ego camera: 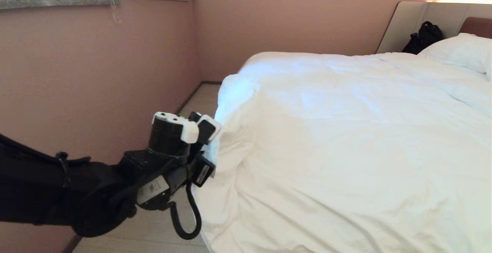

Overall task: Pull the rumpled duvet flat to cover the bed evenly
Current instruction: Flatten the corners of the folded blanket

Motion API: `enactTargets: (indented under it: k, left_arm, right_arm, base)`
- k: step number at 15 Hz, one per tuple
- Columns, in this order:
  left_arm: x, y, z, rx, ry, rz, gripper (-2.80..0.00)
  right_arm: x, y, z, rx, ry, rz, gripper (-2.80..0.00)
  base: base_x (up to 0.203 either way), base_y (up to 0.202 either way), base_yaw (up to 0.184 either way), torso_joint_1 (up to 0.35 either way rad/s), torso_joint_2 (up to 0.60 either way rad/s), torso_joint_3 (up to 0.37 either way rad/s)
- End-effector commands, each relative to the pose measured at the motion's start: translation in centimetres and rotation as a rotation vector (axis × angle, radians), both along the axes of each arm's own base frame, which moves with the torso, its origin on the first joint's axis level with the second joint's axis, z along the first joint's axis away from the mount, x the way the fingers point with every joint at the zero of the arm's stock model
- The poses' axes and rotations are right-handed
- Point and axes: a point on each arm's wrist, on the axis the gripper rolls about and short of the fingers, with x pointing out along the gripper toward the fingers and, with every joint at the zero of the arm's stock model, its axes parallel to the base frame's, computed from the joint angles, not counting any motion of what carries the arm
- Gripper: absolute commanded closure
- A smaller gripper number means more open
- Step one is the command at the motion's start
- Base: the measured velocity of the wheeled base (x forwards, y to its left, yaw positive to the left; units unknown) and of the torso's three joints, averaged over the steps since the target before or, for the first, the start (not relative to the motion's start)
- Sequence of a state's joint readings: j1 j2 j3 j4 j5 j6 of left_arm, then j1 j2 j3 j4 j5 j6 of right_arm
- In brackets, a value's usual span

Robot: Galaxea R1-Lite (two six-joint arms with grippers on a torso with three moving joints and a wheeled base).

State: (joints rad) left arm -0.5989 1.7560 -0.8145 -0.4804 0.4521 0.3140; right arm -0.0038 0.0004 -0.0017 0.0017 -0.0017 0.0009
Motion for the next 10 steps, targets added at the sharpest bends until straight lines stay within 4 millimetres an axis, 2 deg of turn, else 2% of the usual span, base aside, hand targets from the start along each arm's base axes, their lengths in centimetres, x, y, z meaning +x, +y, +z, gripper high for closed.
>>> enactTargets:
  k: [1, 2, 5, 8, 10]
  left_arm:
    - [-0.7, 2.8, 1.1, -0.052, -0.023, 0.084, 0.0]
    - [-0.8, 3.4, 1.1, -0.065, -0.023, 0.105, 0.0]
    - [-1.9, 7.1, 1.1, -0.128, -0.016, 0.211, 0.0]
    - [-3.3, 10.4, -0.1, -0.156, 0.032, 0.285, 0.0]
    - [-4.5, 11.7, -0.6, -0.19, 0.05, 0.308, 0.0]
  right_arm:
    - [0.0, 0.0, 0.0, 0.001, 0.001, 0.001, 0.0]
    - [0.0, 0.0, 0.0, 0.001, 0.0, 0.001, 0.0]
    - [0.0, 0.0, 0.0, -0.001, 0.001, 0.001, 0.0]
    - [0.0, 0.0, 0.0, -0.001, 0.0, 0.001, 0.0]
    - [0.0, 0.0, 0.0, 0.0, -0.001, 0.001, 0.0]
  base:
    - [0.0, 0.0, 0.0, 0.0, 0.0, 0.0]
    - [0.0, 0.0, 0.0, 0.0, 0.0, 0.0]
    - [0.0, 0.0, 0.0, 0.0, 0.0, 0.0]
    - [0.0, 0.0, 0.0, 0.0, 0.0, 0.0]
    - [0.0, 0.0, 0.0, 0.0, 0.0, 0.0]
